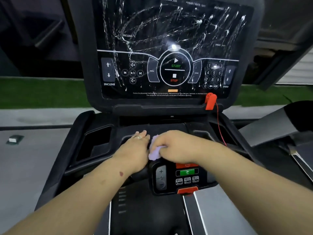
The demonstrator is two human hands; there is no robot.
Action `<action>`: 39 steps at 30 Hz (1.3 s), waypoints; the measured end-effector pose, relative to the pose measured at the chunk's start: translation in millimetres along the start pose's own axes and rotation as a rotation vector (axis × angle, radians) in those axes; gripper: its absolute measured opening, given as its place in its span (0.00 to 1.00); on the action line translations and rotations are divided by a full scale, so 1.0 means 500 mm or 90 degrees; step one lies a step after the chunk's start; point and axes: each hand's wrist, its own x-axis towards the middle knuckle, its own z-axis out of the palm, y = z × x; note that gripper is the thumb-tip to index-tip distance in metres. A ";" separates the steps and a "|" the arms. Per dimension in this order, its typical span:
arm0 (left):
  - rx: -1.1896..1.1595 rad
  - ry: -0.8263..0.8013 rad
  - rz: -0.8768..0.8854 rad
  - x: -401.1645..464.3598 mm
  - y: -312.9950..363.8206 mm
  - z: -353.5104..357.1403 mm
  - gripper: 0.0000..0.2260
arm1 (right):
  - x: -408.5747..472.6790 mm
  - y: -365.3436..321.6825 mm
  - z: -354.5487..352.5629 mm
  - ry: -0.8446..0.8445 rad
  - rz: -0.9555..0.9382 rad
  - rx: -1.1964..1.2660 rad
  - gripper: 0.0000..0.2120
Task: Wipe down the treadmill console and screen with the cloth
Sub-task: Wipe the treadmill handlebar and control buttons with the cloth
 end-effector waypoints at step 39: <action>0.115 0.014 0.002 0.001 0.012 -0.001 0.26 | -0.117 0.119 -0.040 0.194 0.163 0.071 0.07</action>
